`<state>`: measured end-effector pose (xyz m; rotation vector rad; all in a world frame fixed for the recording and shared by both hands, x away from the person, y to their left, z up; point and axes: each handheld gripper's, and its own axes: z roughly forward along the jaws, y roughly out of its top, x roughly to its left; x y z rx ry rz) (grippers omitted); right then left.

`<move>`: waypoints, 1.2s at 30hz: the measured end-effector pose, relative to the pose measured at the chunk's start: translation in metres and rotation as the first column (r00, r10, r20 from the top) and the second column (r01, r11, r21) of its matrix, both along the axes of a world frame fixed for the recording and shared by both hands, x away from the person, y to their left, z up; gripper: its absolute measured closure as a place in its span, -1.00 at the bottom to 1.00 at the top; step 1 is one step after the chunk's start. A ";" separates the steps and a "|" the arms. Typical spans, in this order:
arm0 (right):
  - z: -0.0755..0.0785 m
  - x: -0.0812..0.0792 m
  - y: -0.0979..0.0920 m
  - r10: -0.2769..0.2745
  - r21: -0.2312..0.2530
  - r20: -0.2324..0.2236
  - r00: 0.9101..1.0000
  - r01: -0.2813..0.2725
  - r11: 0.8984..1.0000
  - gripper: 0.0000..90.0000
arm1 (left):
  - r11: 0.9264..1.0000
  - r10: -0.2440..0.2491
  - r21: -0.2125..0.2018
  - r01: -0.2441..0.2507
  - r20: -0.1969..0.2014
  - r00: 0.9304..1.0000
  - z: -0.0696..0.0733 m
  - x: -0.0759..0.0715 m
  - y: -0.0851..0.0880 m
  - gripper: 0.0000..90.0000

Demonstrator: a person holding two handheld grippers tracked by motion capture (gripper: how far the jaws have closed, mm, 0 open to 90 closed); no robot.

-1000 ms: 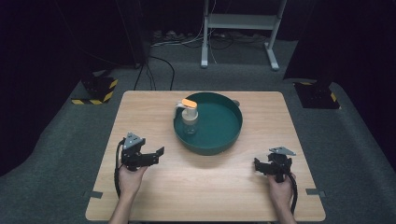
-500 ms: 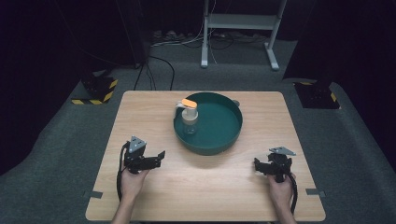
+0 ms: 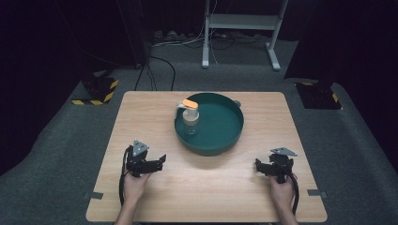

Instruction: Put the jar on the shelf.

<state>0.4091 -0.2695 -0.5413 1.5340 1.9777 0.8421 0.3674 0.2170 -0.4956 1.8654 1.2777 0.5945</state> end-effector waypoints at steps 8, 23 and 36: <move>0.000 0.000 0.000 0.000 0.000 0.000 1.000 0.000 1.000 -0.83 | 1.000 0.012 0.010 -0.011 -0.012 1.000 -0.011 0.002 -0.002 -0.75; 0.000 0.000 0.000 0.000 0.000 0.000 1.000 0.000 1.000 -0.83 | 0.998 0.046 0.042 -0.045 -0.041 0.998 -0.027 0.006 -0.006 -0.77; 0.000 0.000 0.000 0.000 0.000 0.000 1.000 0.000 1.000 -0.83 | 0.995 0.066 0.079 -0.061 -0.074 0.995 -0.037 0.013 -0.010 -0.77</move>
